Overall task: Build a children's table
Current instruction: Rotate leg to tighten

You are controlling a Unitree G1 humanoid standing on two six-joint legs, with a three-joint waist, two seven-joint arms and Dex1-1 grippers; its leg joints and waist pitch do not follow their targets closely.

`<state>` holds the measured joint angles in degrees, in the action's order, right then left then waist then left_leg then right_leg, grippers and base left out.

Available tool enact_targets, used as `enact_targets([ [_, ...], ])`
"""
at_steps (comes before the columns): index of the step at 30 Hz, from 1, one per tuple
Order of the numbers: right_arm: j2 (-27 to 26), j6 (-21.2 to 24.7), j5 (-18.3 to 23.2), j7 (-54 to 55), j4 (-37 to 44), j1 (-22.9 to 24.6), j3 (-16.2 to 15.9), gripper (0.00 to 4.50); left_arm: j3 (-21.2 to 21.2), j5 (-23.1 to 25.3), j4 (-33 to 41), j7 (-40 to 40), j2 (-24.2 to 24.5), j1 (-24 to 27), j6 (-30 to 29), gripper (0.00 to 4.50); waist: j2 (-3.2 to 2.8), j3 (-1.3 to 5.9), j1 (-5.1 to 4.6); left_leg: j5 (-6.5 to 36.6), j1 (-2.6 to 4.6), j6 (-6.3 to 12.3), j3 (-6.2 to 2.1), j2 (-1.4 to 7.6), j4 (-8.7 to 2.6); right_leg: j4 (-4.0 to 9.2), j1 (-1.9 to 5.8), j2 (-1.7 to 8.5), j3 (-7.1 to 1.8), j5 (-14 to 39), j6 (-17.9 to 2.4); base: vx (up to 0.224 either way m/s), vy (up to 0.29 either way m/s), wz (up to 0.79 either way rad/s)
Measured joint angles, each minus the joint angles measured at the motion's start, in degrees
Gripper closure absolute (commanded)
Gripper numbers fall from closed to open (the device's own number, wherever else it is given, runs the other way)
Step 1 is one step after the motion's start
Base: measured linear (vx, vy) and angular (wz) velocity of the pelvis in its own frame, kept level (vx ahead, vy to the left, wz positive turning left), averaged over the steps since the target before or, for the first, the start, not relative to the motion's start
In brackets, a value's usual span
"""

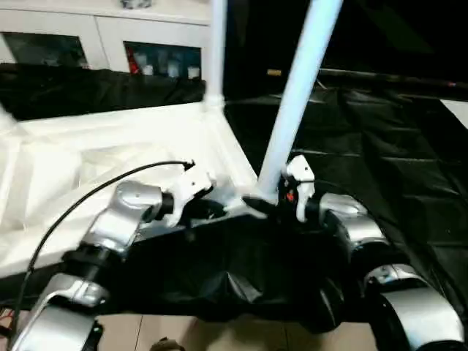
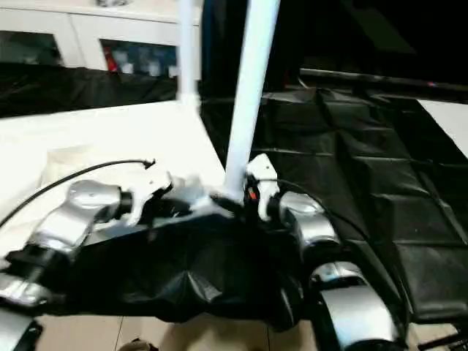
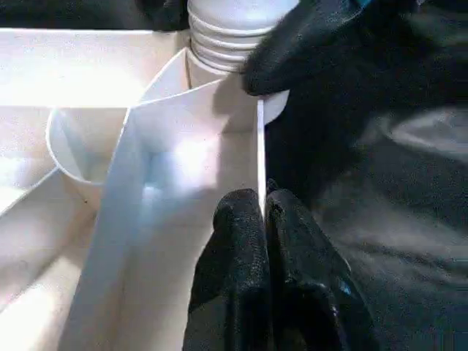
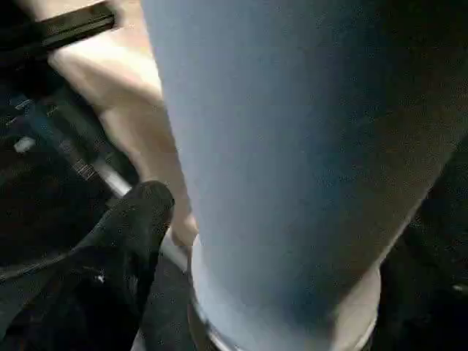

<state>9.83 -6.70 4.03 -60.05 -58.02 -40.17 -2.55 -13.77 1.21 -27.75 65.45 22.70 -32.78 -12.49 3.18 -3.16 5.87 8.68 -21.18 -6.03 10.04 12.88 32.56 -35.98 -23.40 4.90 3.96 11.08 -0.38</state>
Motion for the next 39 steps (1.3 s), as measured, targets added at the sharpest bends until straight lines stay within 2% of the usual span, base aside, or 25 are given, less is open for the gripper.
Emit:
enact_targets([
  [6,1.51,0.53,0.58,-8.55,2.85,1.56,-2.1,0.6,-0.58,-1.05,1.13,5.27,2.55,0.97,1.43,4.5,0.02,-0.01,0.76,0.0,0.03,0.0,0.0,0.02,0.01,-0.04,0.01,0.0,0.0,-0.01,-0.01,0.0,0.0,0.0],
  [12,1.8,2.32,0.74,-12.37,4.22,1.92,-2.5,1.15,-0.96,-1.58,1.74,8.73,3.99,1.11,1.42,4.5,0.03,0.0,0.9,0.0,0.02,0.0,0.0,0.02,0.01,-0.04,0.01,0.0,0.0,-0.01,-0.01,0.0,0.0,0.0],
  [19,1.92,3.72,1.07,-12.57,5.2,2.32,-2.44,1.68,-0.94,-1.58,2.31,8.79,4.05,1.46,1.41,4.5,0.04,0.0,1.2,0.0,0.03,-0.01,0.0,0.01,0.01,-0.04,0.01,0.01,0.0,0.0,-0.01,0.0,0.0,0.0],
  [23,0.11,4.14,0.59,-2.86,3.93,2.21,-0.65,1.76,-0.13,-0.81,0.9,2.92,1.98,1.29,1.12,4.5,0.1,0.03,0.83,0.01,0.13,-0.02,-0.02,0.0,0.01,-0.12,0.04,0.01,-0.02,-0.05,-0.06,0.0,0.0,0.0],
  [28,-4.79,5.12,0.48,18.92,-0.86,-1.07,3.33,1.78,0.33,2.16,-3.37,-7.37,-3.06,-1.91,-0.34,4.5,0.22,0.06,0.19,0.0,0.22,-0.04,-0.05,-0.02,-0.02,-0.13,0.04,0.0,-0.04,-0.1,-0.06,0.0,0.0,0.0],
  [33,-8.41,5.93,0.63,34.22,-2.17,-2.74,6.42,1.78,0.47,3.03,-5.62,-14.87,-7.31,-3.88,-2.54,4.5,0.23,0.07,0.28,0.0,0.18,-0.04,-0.06,-0.02,-0.02,-0.12,0.04,0.01,-0.04,-0.13,-0.1,0.0,0.0,0.0],
  [35,-8.56,4.11,-0.17,35.46,-2.75,-2.7,6.4,1.78,0.59,3.04,-5.6,-15.65,-7.95,-3.89,-2.7,4.5,0.23,0.07,0.47,0.0,0.13,-0.04,-0.04,-0.03,-0.02,-0.08,0.04,0.01,-0.04,-0.11,-0.07,0.0,0.0,0.0],
  [36,-8.57,3.58,-0.26,35.56,-2.96,-2.69,6.38,1.22,0.59,3.04,-5.58,-15.66,-8.0,-3.9,-2.71,4.5,0.22,0.07,0.49,0.0,0.12,-0.04,-0.04,-0.03,-0.02,-0.06,0.04,0.01,-0.04,-0.1,-0.06,0.0,0.0,0.0],
  [39,-8.43,1.12,-2.57,35.91,-3.7,-2.68,5.02,1.06,0.57,3.05,-5.46,-15.46,-7.98,-3.9,-2.66,4.5,0.21,0.07,0.49,0.0,0.11,-0.03,-0.03,-0.04,-0.03,-0.03,0.04,0.01,-0.04,-0.08,-0.03,0.0,0.0,0.0],
])
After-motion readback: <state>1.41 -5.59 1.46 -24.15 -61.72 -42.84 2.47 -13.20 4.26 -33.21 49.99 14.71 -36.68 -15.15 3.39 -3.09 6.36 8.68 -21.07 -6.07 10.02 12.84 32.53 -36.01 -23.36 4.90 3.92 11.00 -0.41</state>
